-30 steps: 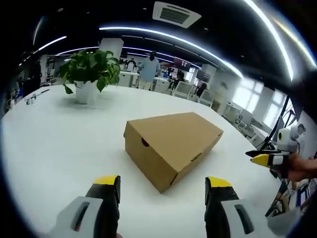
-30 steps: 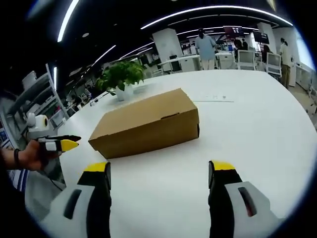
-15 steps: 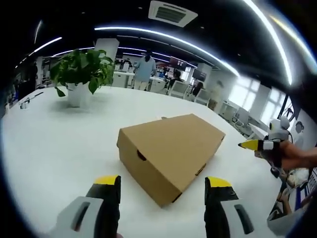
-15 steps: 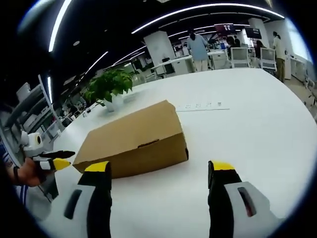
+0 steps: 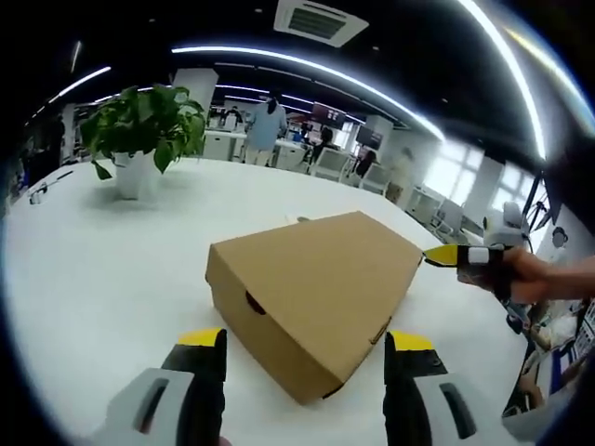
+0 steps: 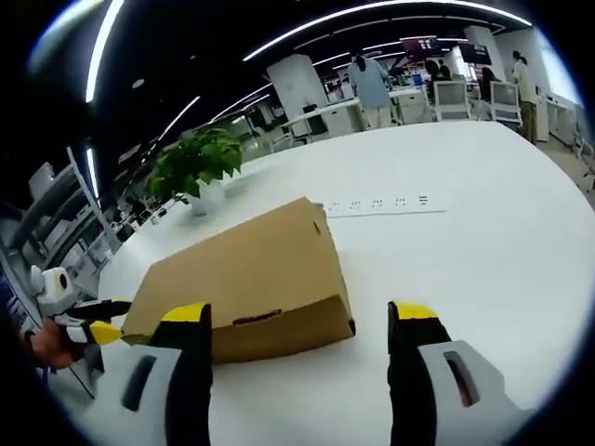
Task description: Operate the shoe box by opening the lid, removing the specified soft item, and placing it in the target area until the item is outside and the box remains undamaged.
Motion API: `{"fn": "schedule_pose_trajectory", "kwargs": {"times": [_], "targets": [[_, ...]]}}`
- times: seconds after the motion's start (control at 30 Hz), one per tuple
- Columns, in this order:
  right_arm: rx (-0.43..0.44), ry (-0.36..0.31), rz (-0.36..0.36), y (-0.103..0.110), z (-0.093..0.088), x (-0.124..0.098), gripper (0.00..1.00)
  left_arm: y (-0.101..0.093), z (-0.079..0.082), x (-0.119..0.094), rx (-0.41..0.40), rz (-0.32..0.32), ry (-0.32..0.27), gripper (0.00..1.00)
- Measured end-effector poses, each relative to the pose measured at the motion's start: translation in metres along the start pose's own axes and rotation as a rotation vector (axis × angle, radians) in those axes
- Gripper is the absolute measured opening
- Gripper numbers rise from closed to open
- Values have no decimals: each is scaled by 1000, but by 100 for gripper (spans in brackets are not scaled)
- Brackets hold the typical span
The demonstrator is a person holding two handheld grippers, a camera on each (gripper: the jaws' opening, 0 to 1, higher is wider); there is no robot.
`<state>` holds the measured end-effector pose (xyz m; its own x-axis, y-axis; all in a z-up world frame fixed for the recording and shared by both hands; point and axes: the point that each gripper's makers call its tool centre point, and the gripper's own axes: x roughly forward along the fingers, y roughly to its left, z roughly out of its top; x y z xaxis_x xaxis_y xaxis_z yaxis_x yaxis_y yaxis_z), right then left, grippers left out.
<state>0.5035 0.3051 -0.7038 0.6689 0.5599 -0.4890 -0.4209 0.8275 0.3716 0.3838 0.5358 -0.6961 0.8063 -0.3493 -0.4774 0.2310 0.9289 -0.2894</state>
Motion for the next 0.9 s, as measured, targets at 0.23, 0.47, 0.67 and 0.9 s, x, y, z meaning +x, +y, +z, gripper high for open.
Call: {"fn": "schedule_pose_trajectory", "kwargs": {"times": [0.23,0.47,0.67,0.9], "targets": [[33,30,-7,-7,-5,12,72,1,-2,12,-3,-13,11,70],[34,36,-6,-3,-6,17,70,-6,-5,23,-15,-29,13,70],[38,19,-6,-2,2,24,67,-6,-7,25,-4,-15,23,71],[1,23,-3,6,0,29,59,-9,-9,27,26,-2,36,72]]}}
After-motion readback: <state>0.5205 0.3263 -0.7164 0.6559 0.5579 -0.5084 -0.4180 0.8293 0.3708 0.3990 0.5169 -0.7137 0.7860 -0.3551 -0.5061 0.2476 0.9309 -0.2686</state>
